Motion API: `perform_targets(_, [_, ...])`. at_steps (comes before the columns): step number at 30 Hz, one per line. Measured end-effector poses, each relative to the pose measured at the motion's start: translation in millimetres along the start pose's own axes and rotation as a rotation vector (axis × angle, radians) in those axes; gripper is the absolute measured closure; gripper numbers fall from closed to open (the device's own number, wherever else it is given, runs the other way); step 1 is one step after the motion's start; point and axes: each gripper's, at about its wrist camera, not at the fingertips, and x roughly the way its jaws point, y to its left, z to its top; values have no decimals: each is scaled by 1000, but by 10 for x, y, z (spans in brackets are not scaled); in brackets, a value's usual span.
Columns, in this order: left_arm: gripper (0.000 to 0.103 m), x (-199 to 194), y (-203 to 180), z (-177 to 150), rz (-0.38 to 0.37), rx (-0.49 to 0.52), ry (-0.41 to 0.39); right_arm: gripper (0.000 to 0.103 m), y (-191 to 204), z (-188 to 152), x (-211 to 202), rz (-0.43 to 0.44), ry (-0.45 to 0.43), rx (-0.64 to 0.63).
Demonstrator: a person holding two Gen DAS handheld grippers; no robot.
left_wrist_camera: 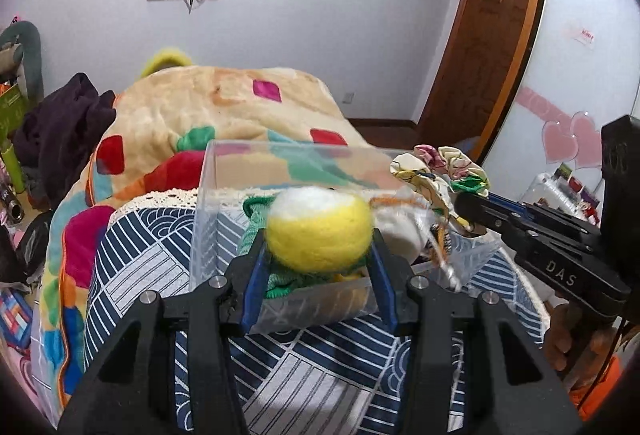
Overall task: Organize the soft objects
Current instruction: 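Lower the felt ball and floral scrunchie into the clear box and release both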
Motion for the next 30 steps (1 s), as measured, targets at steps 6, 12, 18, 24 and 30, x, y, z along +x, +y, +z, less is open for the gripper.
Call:
perform_targets(6, [57, 43, -19, -45, 21, 23, 4, 89, -10, -57, 176, 2, 69, 7])
perform_targets(12, [45, 21, -13, -62, 34, 25, 9, 86, -25, -103, 243, 0, 110, 10])
perform_targets(18, [39, -43, 53, -68, 34, -1, 1, 63, -98, -94, 215, -17, 111, 31])
perform_targets(24, [39, -180, 47, -64, 33, 2, -25, 57, -48, -111, 117, -36, 96, 1])
perform_targets(30, [39, -409, -40, -16, 49, 42, -91, 57, 38, -61, -118, -51, 33, -30])
